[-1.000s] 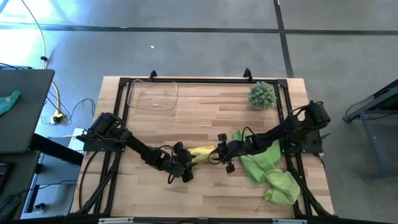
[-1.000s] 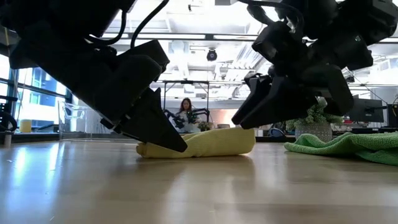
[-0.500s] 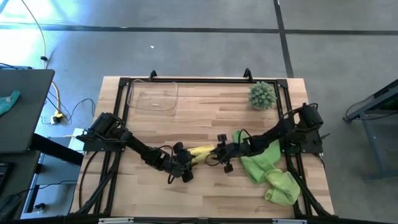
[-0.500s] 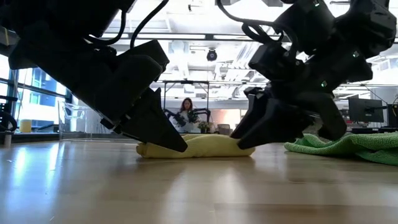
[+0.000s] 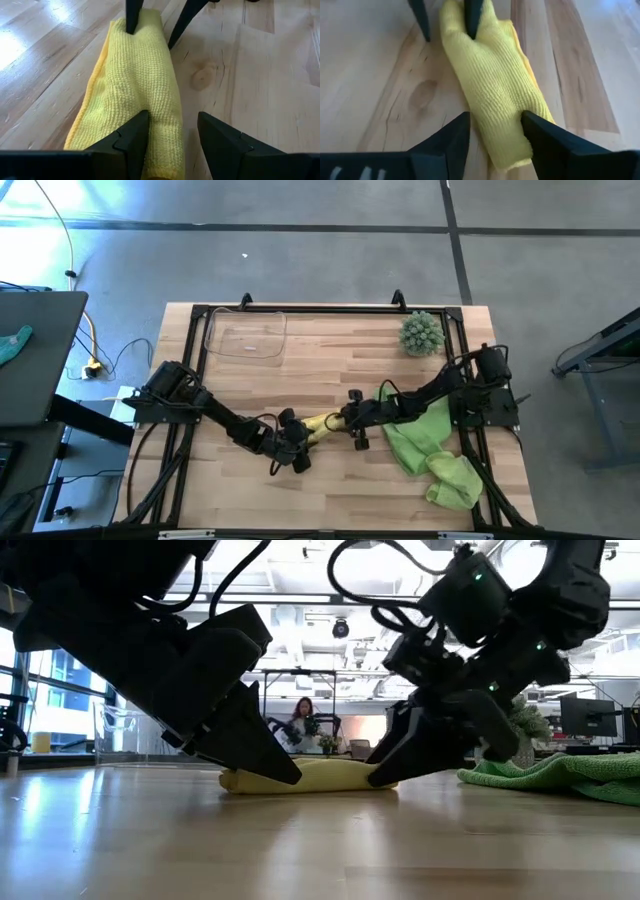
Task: Roll microfiber towels into tight, uniform cylinder then place into a basket
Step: Roll the yellow microfiber cloth
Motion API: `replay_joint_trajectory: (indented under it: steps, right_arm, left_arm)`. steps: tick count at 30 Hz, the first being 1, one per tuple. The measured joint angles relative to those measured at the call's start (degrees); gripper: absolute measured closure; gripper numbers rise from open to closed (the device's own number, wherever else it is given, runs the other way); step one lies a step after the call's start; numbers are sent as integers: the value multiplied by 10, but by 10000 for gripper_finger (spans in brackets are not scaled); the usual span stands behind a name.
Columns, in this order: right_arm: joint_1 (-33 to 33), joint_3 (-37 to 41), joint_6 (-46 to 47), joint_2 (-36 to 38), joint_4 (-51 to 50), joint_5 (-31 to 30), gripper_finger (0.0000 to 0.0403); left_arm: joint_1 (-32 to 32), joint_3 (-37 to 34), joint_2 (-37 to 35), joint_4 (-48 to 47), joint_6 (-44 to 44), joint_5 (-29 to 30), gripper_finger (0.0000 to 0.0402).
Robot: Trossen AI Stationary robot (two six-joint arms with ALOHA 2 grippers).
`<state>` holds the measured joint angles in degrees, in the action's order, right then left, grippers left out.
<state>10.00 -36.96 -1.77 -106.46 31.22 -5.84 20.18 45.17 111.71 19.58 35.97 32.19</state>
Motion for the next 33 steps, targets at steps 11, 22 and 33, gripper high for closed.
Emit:
replay_joint_trajectory:
  steps: [11, 22, 33]
  right_arm:
    - [-7, -1, 48, -18, -3, 31, 241]
    - [-6, 0, 123, -19, 3, 66, 242]
    - [-6, 1, 138, -19, 7, 67, 242]
  left_arm:
    - [2, -2, -80, -57, -75, -17, 241]
    - [-5, 0, -123, -43, -156, 36, 215]
    - [-34, 0, -46, 47, -167, 10, 177]
